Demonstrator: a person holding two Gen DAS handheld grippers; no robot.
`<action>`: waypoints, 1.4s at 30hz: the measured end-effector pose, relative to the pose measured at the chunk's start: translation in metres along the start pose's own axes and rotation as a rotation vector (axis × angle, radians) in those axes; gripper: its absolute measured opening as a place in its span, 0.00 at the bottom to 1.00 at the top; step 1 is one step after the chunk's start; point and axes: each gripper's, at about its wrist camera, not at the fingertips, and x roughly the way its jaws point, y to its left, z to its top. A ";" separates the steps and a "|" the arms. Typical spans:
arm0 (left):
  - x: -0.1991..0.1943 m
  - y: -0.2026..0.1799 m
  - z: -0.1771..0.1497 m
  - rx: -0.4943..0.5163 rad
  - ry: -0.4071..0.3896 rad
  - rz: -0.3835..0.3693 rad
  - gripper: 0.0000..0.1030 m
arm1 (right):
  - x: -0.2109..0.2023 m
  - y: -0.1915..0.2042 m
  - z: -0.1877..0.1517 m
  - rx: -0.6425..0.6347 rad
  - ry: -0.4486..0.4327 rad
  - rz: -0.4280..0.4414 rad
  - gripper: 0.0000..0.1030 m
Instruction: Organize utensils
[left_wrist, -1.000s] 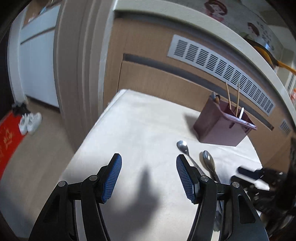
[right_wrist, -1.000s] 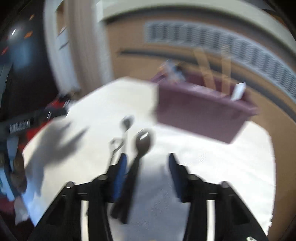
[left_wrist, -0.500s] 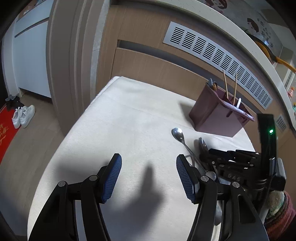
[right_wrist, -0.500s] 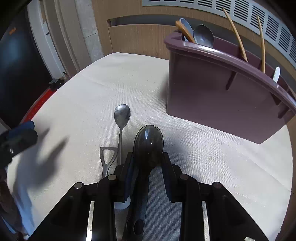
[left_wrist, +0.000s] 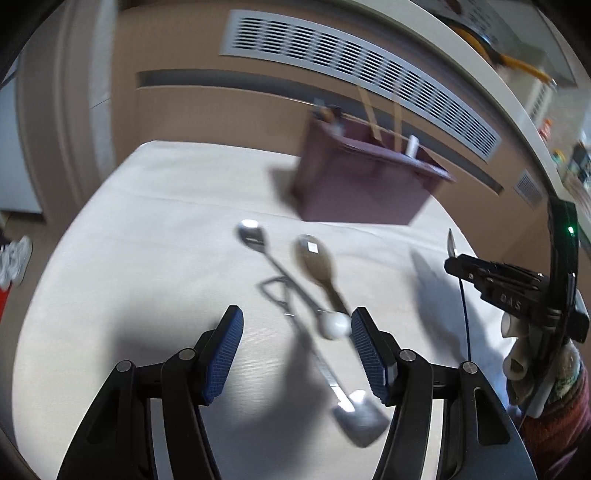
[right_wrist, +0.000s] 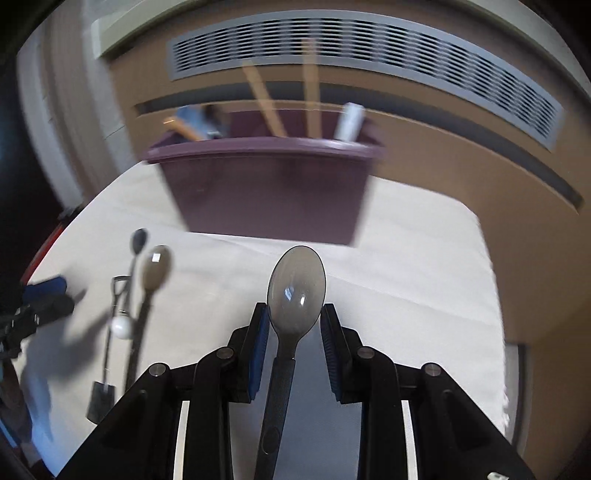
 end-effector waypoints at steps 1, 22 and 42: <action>0.002 -0.009 -0.002 0.007 -0.004 0.007 0.48 | -0.001 -0.008 -0.004 0.023 0.000 -0.004 0.26; 0.046 -0.043 -0.006 0.039 0.010 0.194 0.22 | -0.021 -0.021 -0.027 0.080 -0.106 0.004 0.26; -0.084 -0.040 0.036 0.038 -0.193 -0.030 0.21 | -0.071 -0.013 -0.022 0.071 -0.212 0.035 0.05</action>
